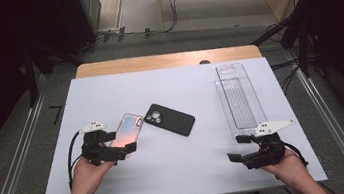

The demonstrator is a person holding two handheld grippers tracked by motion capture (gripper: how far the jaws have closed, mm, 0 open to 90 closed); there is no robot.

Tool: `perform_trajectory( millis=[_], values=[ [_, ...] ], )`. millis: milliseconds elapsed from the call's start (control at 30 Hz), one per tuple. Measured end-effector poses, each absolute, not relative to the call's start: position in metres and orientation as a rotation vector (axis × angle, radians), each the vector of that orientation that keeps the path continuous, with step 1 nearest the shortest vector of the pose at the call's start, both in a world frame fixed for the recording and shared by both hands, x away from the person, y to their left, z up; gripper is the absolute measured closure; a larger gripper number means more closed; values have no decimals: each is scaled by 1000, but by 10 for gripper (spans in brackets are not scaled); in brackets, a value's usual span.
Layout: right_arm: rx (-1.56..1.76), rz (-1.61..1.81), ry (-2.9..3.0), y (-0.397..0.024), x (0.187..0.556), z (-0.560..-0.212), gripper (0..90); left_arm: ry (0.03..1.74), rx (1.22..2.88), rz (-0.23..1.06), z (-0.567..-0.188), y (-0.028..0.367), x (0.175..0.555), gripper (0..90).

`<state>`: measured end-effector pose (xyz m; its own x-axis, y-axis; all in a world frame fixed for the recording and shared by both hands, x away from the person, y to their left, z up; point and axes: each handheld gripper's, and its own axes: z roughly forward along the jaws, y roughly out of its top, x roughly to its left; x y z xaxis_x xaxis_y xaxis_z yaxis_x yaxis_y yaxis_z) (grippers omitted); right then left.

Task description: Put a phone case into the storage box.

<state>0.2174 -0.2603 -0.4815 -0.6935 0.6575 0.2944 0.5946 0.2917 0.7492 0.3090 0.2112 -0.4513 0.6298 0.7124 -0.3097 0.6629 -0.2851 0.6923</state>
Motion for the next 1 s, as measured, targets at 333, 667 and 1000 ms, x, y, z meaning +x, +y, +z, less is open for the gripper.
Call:
perform_trajectory(
  millis=[333, 667, 1000],
  values=[
    [1197, 1380, 2469, -261, 217, -482, 203, 1105, 2029, 134, -455, 204, 330, 0],
    [1198, 1381, 2469, -261, 217, -482, 203, 1168, 2025, 215, -458, 199, 347, 0],
    [1201, 1383, 2465, -261, 217, -481, 203, 1184, 1989, 255, -459, 196, 349, 0]
  ],
)
